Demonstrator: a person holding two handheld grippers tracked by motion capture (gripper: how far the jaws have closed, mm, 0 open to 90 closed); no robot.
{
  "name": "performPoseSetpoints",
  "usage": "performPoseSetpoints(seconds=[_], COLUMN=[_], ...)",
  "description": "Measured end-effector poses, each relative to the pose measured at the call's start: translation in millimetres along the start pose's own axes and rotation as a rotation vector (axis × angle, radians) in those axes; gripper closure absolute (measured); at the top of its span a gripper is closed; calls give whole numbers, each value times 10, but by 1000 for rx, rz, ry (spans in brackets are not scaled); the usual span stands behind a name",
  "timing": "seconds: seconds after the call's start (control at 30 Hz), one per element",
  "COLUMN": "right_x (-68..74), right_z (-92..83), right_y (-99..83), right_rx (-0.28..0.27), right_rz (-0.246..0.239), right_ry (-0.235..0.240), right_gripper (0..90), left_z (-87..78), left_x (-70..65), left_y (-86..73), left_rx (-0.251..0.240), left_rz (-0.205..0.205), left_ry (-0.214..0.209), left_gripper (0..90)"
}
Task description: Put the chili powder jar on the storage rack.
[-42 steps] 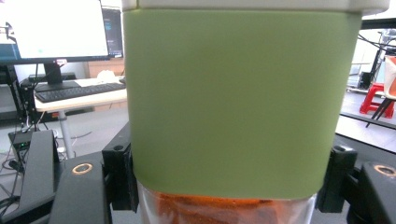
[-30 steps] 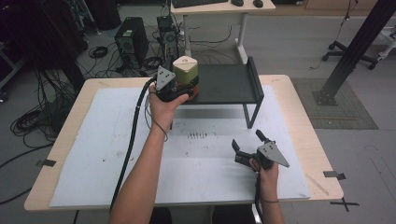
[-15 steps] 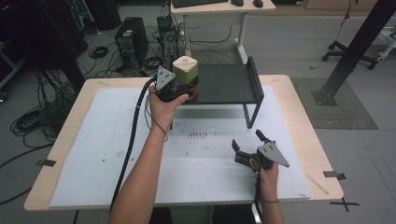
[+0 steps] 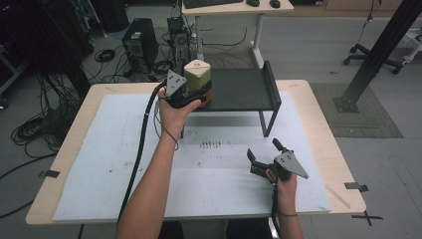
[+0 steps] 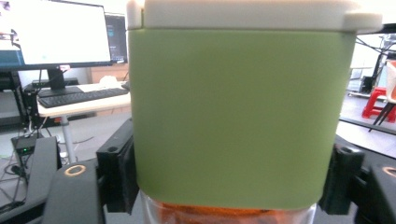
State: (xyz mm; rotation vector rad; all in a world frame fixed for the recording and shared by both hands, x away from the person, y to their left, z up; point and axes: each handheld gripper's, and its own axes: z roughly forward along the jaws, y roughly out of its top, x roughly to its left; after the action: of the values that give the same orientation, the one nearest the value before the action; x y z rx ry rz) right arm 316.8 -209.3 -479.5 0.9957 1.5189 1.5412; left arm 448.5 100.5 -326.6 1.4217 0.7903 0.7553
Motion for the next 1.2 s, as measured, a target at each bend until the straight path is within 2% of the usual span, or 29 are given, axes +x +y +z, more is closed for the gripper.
performPoseSetpoints(seconds=[0.03, 0.1, 0.23, 0.33, 0.4, 0.47, 0.67, 0.73, 0.9, 1.2], right_x=[0, 0, 0, 1, 0, 0, 1, 1, 1, 0], right_z=[0, 0, -1, -1, -1, -1, -1, -1, 0, -1], right_y=[0, 0, -1, 0, 0, 0, 0, 0, -1, 0], right_rx=[0, 0, -1, -1, -1, -1, -1, -1, -1, -1], right_rz=[0, 0, 0, -1, 0, -1, -1, 0, -1, 0], right_ry=[0, 0, 0, 0, 0, 0, 0, -1, -1, -3], right_gripper=[3, 3, 3, 3, 3, 3, 3, 2, 2, 2], left_z=[-1, 0, 5, 8, 14, 14, 10, 7, -45, -202], left_x=[7, 9, 5, 0, -7, -9, -9, -6, -57, -79], left_y=[0, 1, 0, -3, -1, 1, 3, 0, -6, 38], left_rx=[4, 4, 5, 4, 5, 2, 3, 10, 45, 34], left_rz=[-17, -22, -21, -22, -29, -27, -18, -23, -2, -3], left_ry=[1, 2, 2, -1, 9, 6, 8, 11, 10, 23], left_gripper=[214, 200, 126, 103, 28, 2, 2, 2, 2, 2])
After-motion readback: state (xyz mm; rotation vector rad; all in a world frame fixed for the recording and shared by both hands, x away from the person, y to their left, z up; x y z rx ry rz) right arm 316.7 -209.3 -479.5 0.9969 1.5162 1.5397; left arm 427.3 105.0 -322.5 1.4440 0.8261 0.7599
